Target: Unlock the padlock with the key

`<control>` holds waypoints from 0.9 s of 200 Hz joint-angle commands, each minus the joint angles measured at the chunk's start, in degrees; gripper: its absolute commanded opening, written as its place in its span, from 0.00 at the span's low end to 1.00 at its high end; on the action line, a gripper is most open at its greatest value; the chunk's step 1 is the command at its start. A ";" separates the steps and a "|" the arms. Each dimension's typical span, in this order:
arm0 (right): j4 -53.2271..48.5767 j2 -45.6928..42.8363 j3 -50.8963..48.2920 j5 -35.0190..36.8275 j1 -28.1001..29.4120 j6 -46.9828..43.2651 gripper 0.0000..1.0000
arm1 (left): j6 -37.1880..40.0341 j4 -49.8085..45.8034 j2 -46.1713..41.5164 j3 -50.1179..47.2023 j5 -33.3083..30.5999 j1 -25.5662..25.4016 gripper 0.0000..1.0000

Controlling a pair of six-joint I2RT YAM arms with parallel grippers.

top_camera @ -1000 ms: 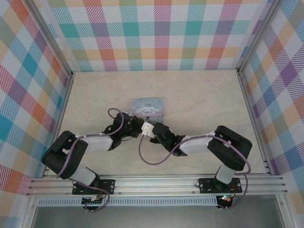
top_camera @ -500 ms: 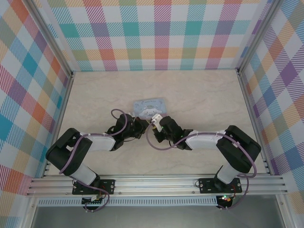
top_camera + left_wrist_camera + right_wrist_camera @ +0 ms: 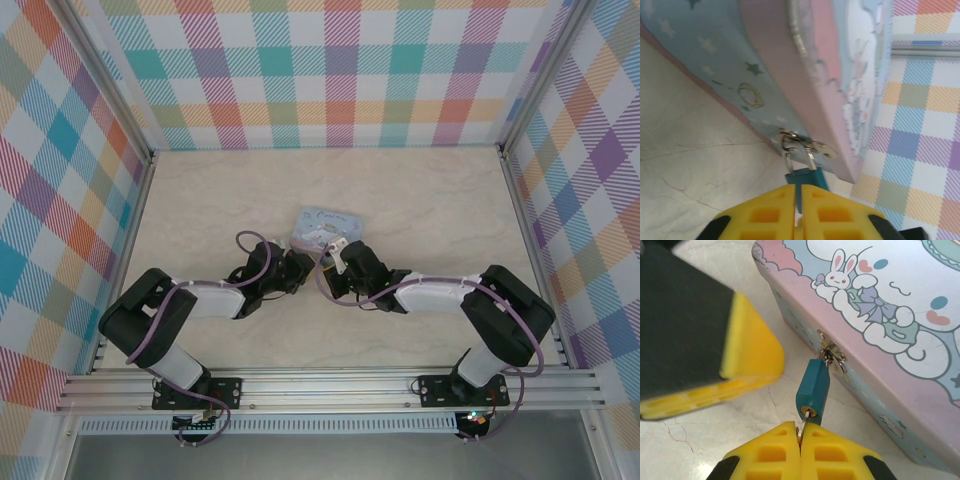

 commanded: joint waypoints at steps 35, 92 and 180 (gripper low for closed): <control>3.37 -1.23 -5.36 4.25 -0.10 -8.99 0.00 | 0.11 -2.02 -2.37 0.56 1.02 0.70 0.37; 5.10 -0.90 -6.61 6.27 -0.02 -14.84 0.00 | -1.15 0.24 1.05 2.44 2.45 -0.95 0.38; 5.46 0.07 -6.74 7.16 0.38 -16.67 0.00 | -1.55 1.48 6.02 6.51 3.06 -3.65 0.37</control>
